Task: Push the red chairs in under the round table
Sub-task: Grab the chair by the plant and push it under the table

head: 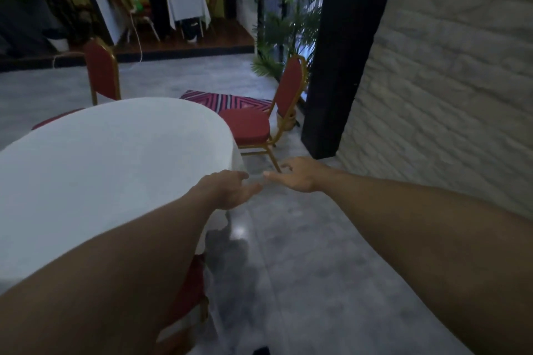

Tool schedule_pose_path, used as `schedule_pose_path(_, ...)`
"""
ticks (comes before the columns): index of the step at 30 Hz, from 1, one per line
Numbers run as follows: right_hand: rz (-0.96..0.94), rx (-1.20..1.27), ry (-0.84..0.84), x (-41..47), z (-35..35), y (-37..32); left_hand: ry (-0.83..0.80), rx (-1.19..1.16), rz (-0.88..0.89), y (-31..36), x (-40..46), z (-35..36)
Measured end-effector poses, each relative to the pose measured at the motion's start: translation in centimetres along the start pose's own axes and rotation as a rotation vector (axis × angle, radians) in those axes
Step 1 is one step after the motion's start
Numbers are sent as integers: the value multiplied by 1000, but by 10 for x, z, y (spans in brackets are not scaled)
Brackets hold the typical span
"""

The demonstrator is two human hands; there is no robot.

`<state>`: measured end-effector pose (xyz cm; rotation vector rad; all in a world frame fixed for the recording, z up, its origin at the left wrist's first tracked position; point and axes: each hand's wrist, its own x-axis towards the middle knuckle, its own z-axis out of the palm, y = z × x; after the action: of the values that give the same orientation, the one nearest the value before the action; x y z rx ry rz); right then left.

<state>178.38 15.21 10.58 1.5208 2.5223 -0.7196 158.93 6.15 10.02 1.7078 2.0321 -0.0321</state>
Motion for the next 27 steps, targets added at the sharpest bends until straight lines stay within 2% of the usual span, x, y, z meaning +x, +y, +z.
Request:
schedule_pose_path(12, 46, -12, 45, 111, -104, 77, 53, -33, 128, 72, 144, -76)
schedule_pose_path(21, -40, -43, 51, 208, -169, 153, 71, -44, 52, 108, 274, -102)
schedule_pose_path(27, -108, -57, 25, 274, -227, 205, 111, -76, -11, 159, 335, -133)
